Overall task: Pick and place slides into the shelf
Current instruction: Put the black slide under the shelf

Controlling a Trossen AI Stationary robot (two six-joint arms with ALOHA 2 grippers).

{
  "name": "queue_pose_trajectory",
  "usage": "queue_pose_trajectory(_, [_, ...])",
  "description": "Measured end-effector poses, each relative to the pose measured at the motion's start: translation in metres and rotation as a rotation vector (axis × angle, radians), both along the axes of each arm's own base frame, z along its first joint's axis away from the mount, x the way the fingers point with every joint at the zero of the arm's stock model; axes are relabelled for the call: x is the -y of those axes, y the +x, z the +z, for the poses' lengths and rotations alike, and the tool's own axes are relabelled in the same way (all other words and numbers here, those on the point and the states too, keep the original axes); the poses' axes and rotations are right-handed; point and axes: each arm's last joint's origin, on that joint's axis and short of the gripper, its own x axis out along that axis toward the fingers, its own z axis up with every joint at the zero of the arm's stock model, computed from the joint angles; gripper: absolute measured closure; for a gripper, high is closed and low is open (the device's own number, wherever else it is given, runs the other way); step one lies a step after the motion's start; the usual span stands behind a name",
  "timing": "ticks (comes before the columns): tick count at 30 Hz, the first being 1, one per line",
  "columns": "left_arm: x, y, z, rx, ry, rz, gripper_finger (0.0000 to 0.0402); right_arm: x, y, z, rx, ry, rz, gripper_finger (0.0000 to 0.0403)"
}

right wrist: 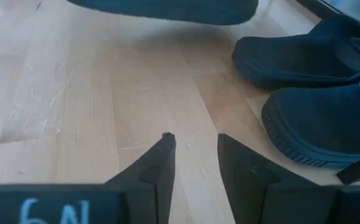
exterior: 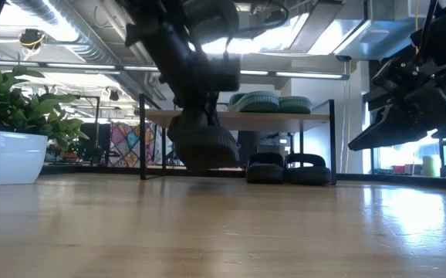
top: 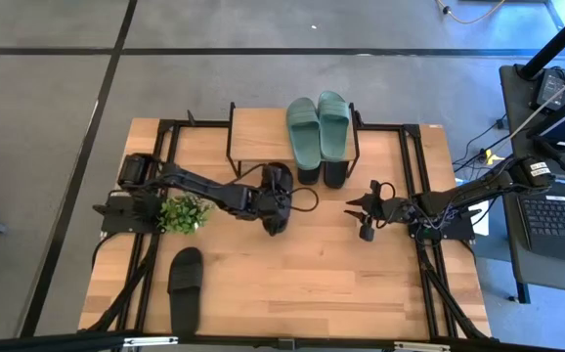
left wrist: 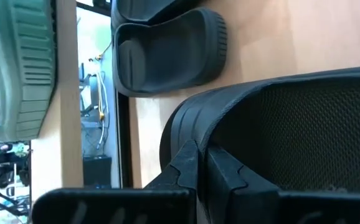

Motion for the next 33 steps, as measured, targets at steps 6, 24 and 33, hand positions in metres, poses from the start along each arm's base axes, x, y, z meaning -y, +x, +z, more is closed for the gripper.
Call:
queue_pose_trajectory(6, [-0.016,0.007,-0.009,0.022,0.008,0.04,0.0399,0.0,0.0,0.0,-0.006,-0.02,0.011,0.0281])
queue_pose_trajectory(24, [-0.04,0.02,-0.032,0.021,0.041,0.048,0.0369,0.0,-0.001,-0.001,-0.029,-0.05,0.026,0.0281])
queue_pose_trajectory(33, [-0.04,0.021,-0.031,0.032,0.04,0.048,0.0346,0.0,-0.001,-0.001,-0.03,-0.048,0.025,0.0281])
